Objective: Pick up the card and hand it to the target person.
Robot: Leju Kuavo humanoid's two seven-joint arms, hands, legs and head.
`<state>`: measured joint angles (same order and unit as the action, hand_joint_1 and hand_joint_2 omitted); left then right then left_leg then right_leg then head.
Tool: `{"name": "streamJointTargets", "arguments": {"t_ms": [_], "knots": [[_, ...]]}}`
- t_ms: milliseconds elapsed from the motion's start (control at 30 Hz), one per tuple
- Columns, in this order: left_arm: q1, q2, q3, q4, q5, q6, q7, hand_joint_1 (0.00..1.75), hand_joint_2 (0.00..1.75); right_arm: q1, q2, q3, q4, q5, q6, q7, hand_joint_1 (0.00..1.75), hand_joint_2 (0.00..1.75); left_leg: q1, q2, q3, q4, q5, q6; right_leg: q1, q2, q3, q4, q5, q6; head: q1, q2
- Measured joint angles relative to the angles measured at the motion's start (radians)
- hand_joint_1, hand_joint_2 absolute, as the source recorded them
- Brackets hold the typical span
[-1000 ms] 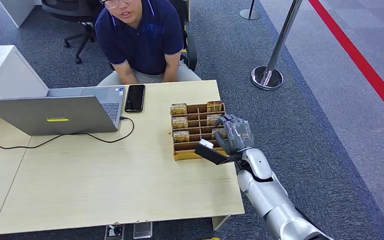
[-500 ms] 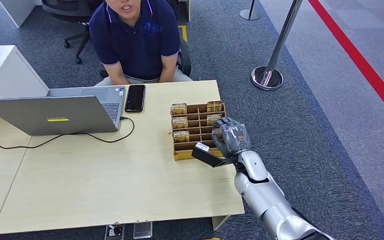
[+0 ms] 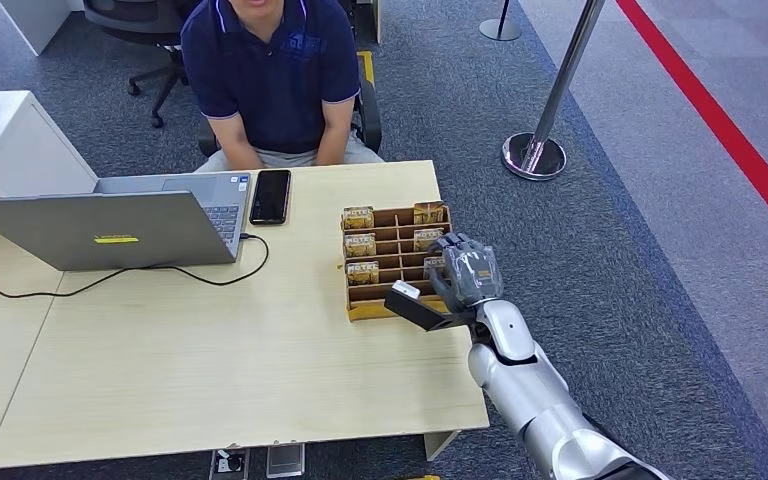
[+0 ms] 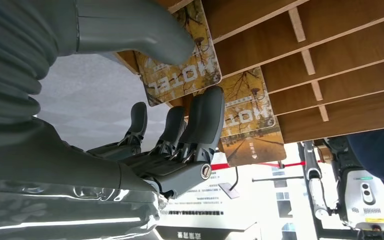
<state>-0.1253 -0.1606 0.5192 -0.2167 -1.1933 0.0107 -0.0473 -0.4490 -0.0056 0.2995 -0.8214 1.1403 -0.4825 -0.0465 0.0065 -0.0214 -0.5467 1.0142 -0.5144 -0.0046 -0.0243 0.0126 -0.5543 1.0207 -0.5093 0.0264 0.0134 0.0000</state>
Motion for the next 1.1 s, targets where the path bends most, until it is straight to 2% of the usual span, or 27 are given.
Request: {"name": "streamJointTargets", "arguments": {"t_ms": [133,267,433,567,733,867,1000,1100], "knots": [[0.001,0.0,0.0,0.0,0.0,0.001,0.0,0.0,0.0,0.0,-0.005,-0.01,0.0,0.001,0.0,0.004,1.03,1.75,0.0,0.0,0.0,0.0,0.0,0.0,0.0,0.0,0.0,0.0,0.0,0.0,0.0,0.0],[0.001,0.0,0.0,0.0,0.0,0.002,0.0,0.0,1.75,0.0,-0.01,-0.019,0.0,0.001,-0.002,0.003,1.15,1.75,0.0,0.0,0.0,0.0,0.0,0.0,0.0,0.0,0.0,0.0,0.0,0.0,0.0,0.0],[0.001,0.0,0.0,0.0,0.0,0.002,0.001,0.0,1.75,-0.002,-0.011,-0.024,0.0,0.001,-0.005,0.003,1.25,1.75,0.0,0.0,0.0,0.0,0.0,0.0,0.0,0.0,0.0,0.0,0.0,0.0,-0.001,0.0],[0.001,0.0,0.0,0.0,0.0,0.001,0.001,0.0,0.0,-0.002,-0.013,-0.025,0.0,0.001,-0.005,0.001,1.3,1.75,0.0,0.0,0.0,0.0,0.0,0.0,0.0,0.0,0.0,0.0,0.0,0.0,0.0,0.0],[0.001,0.0,0.0,0.0,0.0,0.0,-0.001,0.0,0.0,-0.002,-0.014,-0.025,0.001,0.003,-0.005,-0.005,1.4,1.75,0.0,0.0,0.0,0.0,0.0,0.0,0.0,0.0,0.0,0.0,0.0,0.0,0.001,0.0],[0.001,0.0,0.0,0.0,-0.006,0.004,-0.016,0.0,0.0,-0.001,-0.014,-0.025,0.002,0.002,-0.005,-0.013,1.56,1.75,0.0,0.0,0.0,0.0,0.0,0.0,0.0,0.0,0.0,0.0,0.0,0.0,0.0,0.0],[0.001,0.0,-0.004,0.0,-0.022,0.027,-0.038,0.0,1.75,0.0,-0.014,-0.025,-0.002,0.001,0.0,-0.018,1.75,1.75,0.0,0.0,0.001,0.0,0.0,0.0,0.0,0.0,0.0,0.0,0.0,0.0,0.0,0.0],[0.001,0.0,-0.013,0.0,-0.039,0.042,-0.031,0.0,1.75,0.001,-0.014,-0.026,-0.004,0.001,0.002,-0.021,1.75,1.75,0.0,0.0,0.001,0.0,0.0,0.0,0.0,0.0,0.0,0.0,0.0,0.0,0.0,0.0]]}}
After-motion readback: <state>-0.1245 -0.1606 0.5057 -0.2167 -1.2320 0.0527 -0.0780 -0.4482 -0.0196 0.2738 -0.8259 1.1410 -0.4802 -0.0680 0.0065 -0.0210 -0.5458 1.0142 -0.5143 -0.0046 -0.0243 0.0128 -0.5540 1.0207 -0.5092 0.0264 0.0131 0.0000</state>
